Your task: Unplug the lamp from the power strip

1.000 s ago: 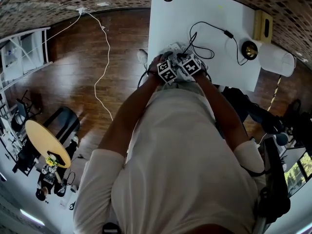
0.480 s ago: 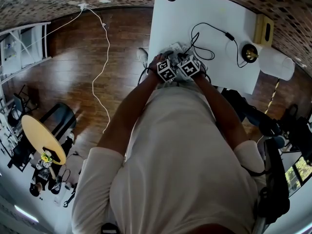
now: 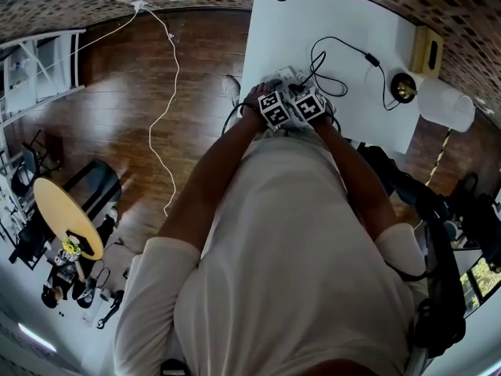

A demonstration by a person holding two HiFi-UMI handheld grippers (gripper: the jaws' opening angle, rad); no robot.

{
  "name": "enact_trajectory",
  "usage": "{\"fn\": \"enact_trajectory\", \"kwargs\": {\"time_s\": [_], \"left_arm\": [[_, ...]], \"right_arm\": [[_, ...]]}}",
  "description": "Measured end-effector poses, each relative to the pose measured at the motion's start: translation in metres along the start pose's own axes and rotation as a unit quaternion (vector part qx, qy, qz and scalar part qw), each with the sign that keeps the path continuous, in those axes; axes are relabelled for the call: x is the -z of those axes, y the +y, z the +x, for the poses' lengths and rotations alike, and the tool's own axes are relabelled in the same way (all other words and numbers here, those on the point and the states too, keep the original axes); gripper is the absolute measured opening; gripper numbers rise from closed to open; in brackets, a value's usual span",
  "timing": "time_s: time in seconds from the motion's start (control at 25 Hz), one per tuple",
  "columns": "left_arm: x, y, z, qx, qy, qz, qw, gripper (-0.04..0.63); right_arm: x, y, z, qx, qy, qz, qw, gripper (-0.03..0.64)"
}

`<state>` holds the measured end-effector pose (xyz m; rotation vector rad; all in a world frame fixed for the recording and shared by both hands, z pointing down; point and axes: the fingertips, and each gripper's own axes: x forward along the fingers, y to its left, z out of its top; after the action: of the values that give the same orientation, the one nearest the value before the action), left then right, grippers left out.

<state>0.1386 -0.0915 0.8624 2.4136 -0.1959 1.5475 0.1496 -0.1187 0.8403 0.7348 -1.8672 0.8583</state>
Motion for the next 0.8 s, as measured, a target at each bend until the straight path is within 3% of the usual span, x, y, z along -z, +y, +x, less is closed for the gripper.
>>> {"fn": "enact_trajectory", "kwargs": {"time_s": [0.36,0.64,0.8], "left_arm": [[0.001,0.0,-0.001,-0.003,-0.003,0.004,1.0,0.359],[0.001,0.0,0.002,-0.001,0.011,0.006,0.9999,0.358],[0.001,-0.001,0.001,0.002,0.006,0.015,0.9999,0.357]], "right_arm": [[-0.001,0.002,0.0,0.011,0.053,-0.011,0.998,0.048],[0.001,0.0,-0.001,0.008,0.027,-0.008,1.0,0.047],[0.008,0.008,-0.004,-0.031,0.092,0.028,0.995,0.049]]}}
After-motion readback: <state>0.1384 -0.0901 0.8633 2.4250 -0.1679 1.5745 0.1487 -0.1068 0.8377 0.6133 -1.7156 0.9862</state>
